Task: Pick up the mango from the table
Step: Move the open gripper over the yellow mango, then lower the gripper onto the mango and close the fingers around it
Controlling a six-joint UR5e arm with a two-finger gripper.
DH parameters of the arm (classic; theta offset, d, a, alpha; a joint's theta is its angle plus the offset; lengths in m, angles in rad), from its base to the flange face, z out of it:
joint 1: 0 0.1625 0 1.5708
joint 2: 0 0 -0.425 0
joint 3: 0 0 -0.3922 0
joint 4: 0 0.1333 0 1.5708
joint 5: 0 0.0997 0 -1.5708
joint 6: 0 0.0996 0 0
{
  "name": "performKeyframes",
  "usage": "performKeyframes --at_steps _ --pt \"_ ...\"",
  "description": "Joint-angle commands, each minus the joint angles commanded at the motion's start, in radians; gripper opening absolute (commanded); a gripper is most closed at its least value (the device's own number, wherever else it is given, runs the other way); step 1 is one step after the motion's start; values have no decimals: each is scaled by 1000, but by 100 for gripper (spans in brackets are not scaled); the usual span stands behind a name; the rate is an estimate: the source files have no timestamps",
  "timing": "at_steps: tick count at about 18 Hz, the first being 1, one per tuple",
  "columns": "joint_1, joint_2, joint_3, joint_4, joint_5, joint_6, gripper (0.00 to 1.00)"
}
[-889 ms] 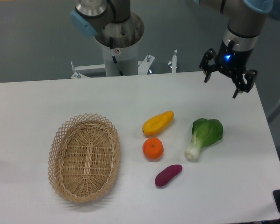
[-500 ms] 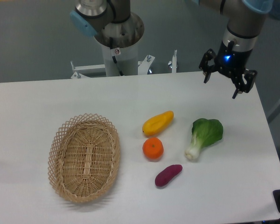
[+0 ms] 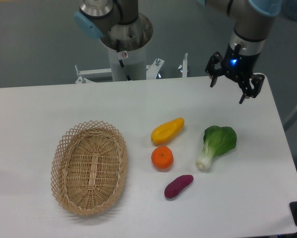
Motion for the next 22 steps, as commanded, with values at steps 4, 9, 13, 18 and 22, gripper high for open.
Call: performKeyframes --at_steps 4,9,13,18,22 --pt "-6 46 -127 60 2 11 100" --pt "-83 46 -195 80 55 -44 100" --pt "-204 -14 -223 220 129 -167 100" --pt "-233 -78 -221 232 149 -192 100" --pt "-255 -129 -218 269 155 -123 100"
